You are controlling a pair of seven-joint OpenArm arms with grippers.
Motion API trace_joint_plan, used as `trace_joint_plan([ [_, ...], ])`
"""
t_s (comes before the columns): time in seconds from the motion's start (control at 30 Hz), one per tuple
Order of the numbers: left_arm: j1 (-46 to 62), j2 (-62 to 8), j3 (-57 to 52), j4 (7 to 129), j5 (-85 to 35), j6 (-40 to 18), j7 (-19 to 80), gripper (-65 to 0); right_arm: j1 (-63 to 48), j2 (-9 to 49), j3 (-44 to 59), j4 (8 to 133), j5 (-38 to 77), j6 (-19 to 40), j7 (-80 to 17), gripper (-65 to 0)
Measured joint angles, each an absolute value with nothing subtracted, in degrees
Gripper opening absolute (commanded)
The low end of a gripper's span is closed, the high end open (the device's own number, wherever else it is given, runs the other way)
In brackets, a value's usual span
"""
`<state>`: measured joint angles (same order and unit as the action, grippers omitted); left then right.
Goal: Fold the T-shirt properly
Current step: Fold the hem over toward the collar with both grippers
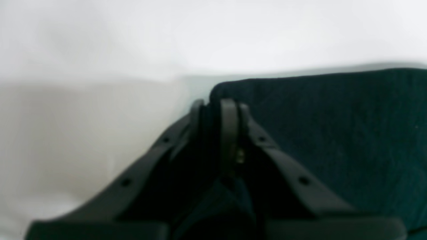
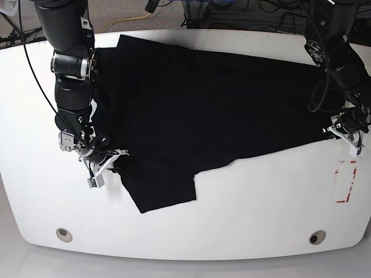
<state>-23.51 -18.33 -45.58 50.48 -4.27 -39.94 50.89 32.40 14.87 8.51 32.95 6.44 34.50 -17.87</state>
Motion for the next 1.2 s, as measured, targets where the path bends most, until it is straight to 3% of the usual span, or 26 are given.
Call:
trace_joint_plan([
  [0.43, -16.80, -13.91, -45.34, 72.58, -4.12, -39.94, 50.74, -62.9, 27.49, 14.61, 8.34, 60.23, 6.33, 34.52, -33.61, -65.0],
  [0.77, -15.68, -13.74, -43.44, 74.19, -4.29, -39.94, 50.76, -63.1, 25.04, 14.63, 8.34, 71.96, 6.26, 34.50, -41.41, -65.0],
  [1.2, -12.58, -13.82, -43.38, 80.60, -4.29, -40.07, 51.05, -63.2, 10.48, 13.15, 13.04, 98.54, 7.49, 34.52, -55.94, -65.0],
])
